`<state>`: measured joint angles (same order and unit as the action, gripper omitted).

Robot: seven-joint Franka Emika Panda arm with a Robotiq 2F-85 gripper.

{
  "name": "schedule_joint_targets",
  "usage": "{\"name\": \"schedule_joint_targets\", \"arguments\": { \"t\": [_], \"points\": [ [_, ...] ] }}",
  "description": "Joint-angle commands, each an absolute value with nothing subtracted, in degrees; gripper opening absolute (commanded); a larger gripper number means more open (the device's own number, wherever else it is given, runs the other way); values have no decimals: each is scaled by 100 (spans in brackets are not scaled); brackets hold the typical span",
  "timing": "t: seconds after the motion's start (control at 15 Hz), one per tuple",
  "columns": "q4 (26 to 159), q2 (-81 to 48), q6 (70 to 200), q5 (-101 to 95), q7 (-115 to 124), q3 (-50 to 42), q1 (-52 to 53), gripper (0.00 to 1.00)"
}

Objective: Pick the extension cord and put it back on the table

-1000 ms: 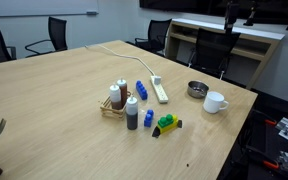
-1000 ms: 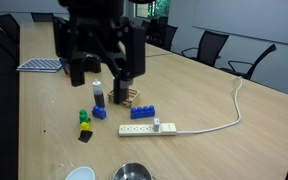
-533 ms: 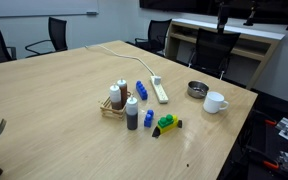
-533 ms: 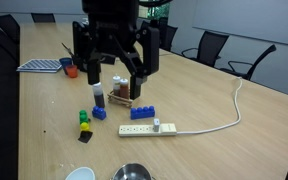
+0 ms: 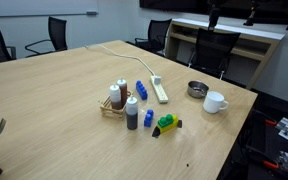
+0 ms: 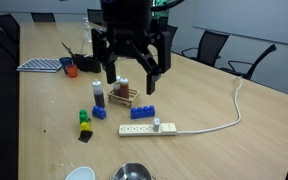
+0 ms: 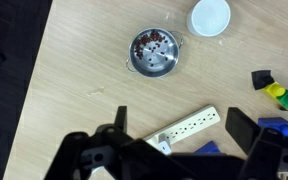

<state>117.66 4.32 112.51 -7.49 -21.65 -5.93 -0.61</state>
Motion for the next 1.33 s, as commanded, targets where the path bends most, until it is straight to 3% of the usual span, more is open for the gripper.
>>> {"name": "schedule_joint_targets", "arguments": {
  "t": [0.0,0.4,0.47,1.27],
  "points": [
    [11185,-280,11624,-622,-2424,-472,-109,100],
    [9875,-1535,11126,228,-3505,-136,-277,100],
    [10379,-1219,11595,17,-3140,-158,-209,100],
    [9943,-1971,11852,185,-3689,-10,-331,100]
  ]
}}
